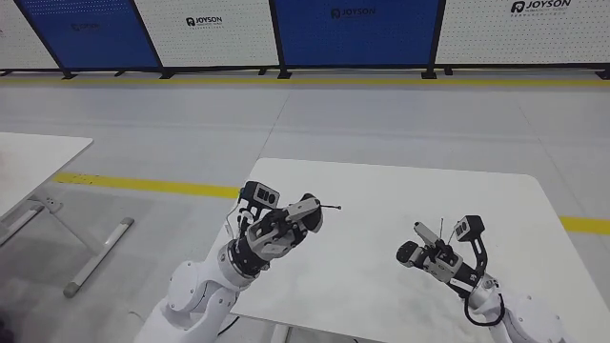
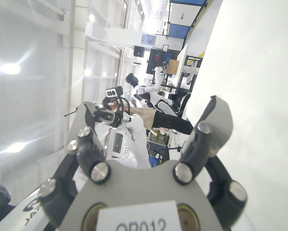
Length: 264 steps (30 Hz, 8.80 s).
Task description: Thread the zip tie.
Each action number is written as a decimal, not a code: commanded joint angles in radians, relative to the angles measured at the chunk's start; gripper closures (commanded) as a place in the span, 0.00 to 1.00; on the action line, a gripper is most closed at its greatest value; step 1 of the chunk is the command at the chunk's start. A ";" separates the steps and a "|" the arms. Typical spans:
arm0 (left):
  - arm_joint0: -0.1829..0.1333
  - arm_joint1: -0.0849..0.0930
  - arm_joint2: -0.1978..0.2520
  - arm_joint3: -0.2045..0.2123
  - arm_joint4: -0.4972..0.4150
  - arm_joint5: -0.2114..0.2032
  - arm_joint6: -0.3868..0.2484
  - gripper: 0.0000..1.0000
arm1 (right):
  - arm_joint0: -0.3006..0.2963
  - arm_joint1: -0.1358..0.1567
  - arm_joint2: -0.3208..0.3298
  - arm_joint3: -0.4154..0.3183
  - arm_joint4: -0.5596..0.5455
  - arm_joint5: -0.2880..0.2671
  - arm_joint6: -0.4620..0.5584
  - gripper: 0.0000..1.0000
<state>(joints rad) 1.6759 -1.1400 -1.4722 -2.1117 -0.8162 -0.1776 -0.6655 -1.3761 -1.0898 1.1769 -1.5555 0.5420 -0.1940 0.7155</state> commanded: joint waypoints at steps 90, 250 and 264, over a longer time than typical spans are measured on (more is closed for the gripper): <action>-0.045 0.004 0.190 0.267 0.499 -0.011 0.293 1.00 | 0.000 0.000 0.000 0.000 0.000 0.000 0.000 0.00; -0.108 -0.002 0.322 0.399 0.529 -0.043 0.183 1.00 | 0.127 0.065 0.152 -0.172 -0.520 0.465 0.140 0.00; -0.108 -0.002 0.322 0.399 0.529 -0.043 0.183 1.00 | 0.436 0.083 0.004 -0.028 -0.872 0.521 0.516 0.00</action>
<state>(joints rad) 1.5675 -1.1425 -1.1498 -1.7128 -0.2870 -0.2203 -0.4827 -0.9677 -1.0043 1.2055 -1.6081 -0.3160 0.3288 1.2219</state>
